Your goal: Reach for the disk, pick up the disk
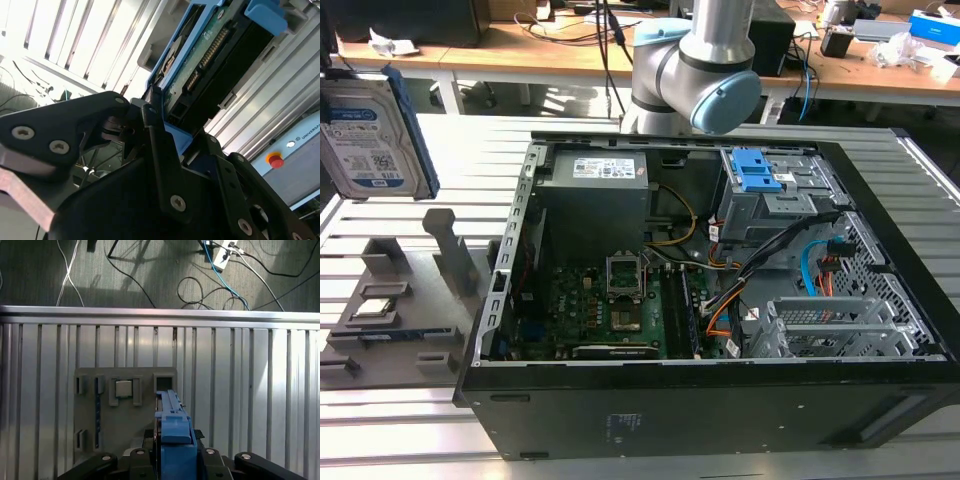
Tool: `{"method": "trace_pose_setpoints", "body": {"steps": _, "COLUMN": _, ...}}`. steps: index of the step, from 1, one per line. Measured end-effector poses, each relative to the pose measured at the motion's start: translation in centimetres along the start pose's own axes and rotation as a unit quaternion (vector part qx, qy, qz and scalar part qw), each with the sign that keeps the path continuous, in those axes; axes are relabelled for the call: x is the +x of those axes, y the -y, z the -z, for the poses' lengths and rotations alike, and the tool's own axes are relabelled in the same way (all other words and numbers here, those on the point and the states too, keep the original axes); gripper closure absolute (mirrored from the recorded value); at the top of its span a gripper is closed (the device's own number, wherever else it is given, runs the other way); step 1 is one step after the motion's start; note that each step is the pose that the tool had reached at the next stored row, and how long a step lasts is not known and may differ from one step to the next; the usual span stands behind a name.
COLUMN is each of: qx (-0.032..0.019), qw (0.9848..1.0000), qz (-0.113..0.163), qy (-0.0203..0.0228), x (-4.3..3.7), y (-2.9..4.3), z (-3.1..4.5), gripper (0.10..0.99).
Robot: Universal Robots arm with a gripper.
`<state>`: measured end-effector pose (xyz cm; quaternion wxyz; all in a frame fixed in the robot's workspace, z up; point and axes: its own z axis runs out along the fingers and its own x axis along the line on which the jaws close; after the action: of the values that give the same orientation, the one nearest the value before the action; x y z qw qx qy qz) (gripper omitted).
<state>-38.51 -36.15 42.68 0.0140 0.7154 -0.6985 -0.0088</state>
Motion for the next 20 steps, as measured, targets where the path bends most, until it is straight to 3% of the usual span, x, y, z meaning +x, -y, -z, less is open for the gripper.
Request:
{"method": "trace_pose_setpoints", "body": {"steps": 3, "qx": -0.0001, "qw": 1.0000, "qz": 0.000, "qy": 0.0000, "x": 0.00, "y": 0.00, "z": 0.84, "gripper": 0.722}}
{"method": "trace_pose_setpoints", "body": {"steps": 5, "qx": -0.0001, "qw": 1.0000, "qz": 0.000, "qy": 0.0000, "x": 0.01, "y": -0.02, "z": 2.15, "gripper": 0.722}}
{"method": "trace_pose_setpoints", "body": {"steps": 12, "qx": -0.0002, "qw": 1.0000, "qz": 0.000, "qy": 0.0000, "x": 0.03, "y": -0.06, "z": 4.34, "gripper": 0.722}}
{"method": "trace_pose_setpoints", "body": {"steps": 15, "qx": -0.0003, "qw": 1.0000, "qz": 0.000, "qy": 0.0000, "x": 0.03, "y": -0.07, "z": 4.75, "gripper": 0.722}}
{"method": "trace_pose_setpoints", "body": {"steps": 20, "qx": -0.0003, "qw": 1.0000, "qz": 0.000, "qy": 0.0000, "x": 0.04, "y": -0.13, "z": 6.72, "gripper": 0.722}}
